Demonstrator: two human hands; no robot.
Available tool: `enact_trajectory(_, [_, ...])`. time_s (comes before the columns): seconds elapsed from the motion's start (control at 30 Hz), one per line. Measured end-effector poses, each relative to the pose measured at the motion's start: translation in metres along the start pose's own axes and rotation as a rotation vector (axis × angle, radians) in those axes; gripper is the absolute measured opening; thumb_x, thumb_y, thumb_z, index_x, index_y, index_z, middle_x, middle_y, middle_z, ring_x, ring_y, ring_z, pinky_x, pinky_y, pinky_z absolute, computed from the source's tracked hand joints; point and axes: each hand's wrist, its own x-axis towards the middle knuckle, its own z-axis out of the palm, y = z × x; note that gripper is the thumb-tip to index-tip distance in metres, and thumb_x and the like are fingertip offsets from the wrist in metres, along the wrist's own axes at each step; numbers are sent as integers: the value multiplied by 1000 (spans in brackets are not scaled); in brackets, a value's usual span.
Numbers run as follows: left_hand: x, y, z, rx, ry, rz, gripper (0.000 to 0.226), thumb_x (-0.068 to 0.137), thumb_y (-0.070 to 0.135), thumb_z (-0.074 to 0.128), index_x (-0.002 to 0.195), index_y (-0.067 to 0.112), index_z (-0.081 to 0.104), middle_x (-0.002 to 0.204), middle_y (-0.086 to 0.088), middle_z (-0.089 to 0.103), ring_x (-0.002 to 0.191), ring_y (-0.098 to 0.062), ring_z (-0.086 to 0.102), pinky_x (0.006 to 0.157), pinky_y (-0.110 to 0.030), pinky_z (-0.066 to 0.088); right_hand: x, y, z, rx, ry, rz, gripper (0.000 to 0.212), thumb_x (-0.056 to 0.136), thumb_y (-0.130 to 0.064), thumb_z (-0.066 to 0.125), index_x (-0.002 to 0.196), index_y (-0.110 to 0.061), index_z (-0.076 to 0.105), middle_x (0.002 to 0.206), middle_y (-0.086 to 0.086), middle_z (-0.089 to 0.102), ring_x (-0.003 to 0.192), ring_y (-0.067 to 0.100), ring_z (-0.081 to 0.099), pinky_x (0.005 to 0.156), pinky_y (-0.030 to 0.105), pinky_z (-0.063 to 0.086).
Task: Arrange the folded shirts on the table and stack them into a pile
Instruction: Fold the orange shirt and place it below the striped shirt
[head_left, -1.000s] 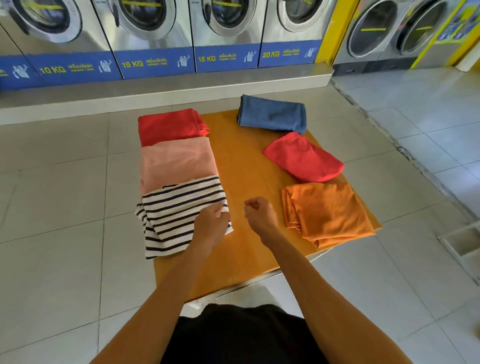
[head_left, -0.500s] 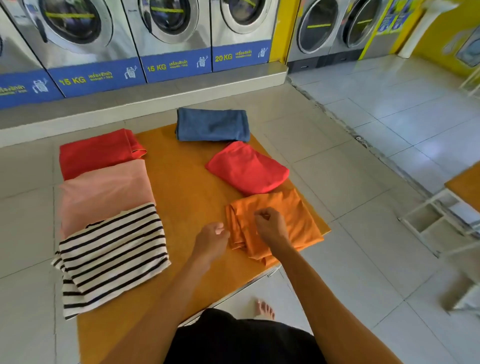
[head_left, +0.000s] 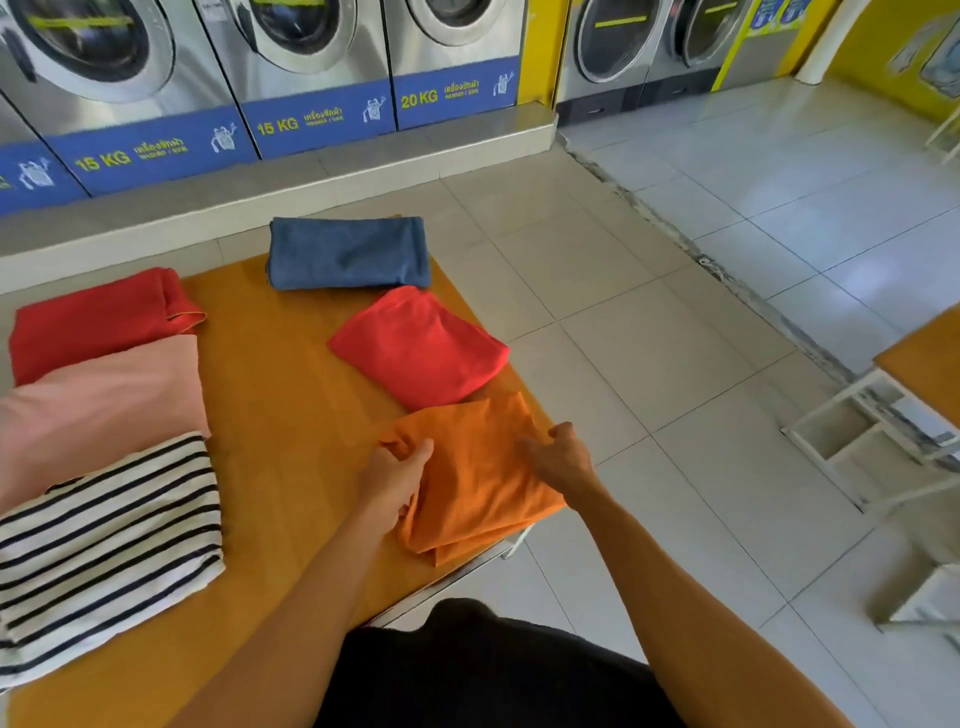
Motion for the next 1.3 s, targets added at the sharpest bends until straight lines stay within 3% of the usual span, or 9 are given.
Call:
enact_trajectory(0.1, [1,-2,13,-119,-5,-68,69,78,56,70,125,6,60,122,-10,64,103,-27,60,79,-33,44,5,5,-4,2,-66,6,65,87,-59,63,134,-17,45,127,10,58,104,27,58,88,41,53])
enact_trajectory(0.27, [-6,-12,21,-214,-96,-170,81,67,56,80,129,9,56,124,-7,62,105,-25,58,84,-36,45,13,6,-1,24,-264,14,93,73,-72,69,143,-16,47,140,7,56,124,32,58,99,47,51])
enact_trajectory(0.43, [-9,-24,12,-267,-204,-279,84,66,45,84,135,11,51,127,-10,61,108,-29,60,99,-46,47,9,-7,4,179,-346,20,51,92,-41,68,132,-11,60,116,8,69,88,20,66,78,36,55])
enact_trajectory(0.67, [-14,-55,-35,-451,-86,-279,91,66,47,84,140,15,42,130,-11,58,109,-34,59,96,-50,48,-9,-25,25,281,-474,11,43,102,-28,56,141,-11,50,135,13,62,102,25,62,86,40,51])
enact_trajectory(0.73, [-17,-61,-50,-478,-91,-261,87,72,49,79,142,19,38,134,-9,54,112,-34,57,98,-52,46,-16,-31,40,285,-495,-7,41,101,-26,57,139,-10,52,132,13,63,104,27,63,86,41,52])
enact_trajectory(0.87, [-29,-76,-91,-539,-95,-209,76,78,43,76,141,26,37,131,-5,54,113,-31,55,99,-51,44,-39,-50,67,268,-569,-36,29,101,-25,58,128,-16,55,113,5,63,87,17,62,85,40,50])
enact_trajectory(1.1, [-52,-123,-184,-544,60,-183,73,80,34,75,142,17,40,132,-8,56,121,-36,54,100,-53,43,-84,-84,139,191,-729,-80,49,97,-34,62,142,-17,49,134,10,60,120,33,59,104,55,47])
enact_trajectory(1.2, [-65,-146,-221,-554,147,-180,78,75,37,78,140,17,40,131,-8,57,121,-37,55,100,-54,45,-113,-98,175,143,-764,-101,55,97,-41,60,146,-21,45,141,7,55,124,32,55,109,56,42])
enact_trajectory(1.3, [-74,-168,-257,-541,234,-128,78,73,40,79,138,17,44,123,-6,61,110,-33,60,97,-53,49,-142,-106,207,155,-801,-93,52,98,-40,58,145,-23,44,141,7,54,118,31,55,103,53,43])
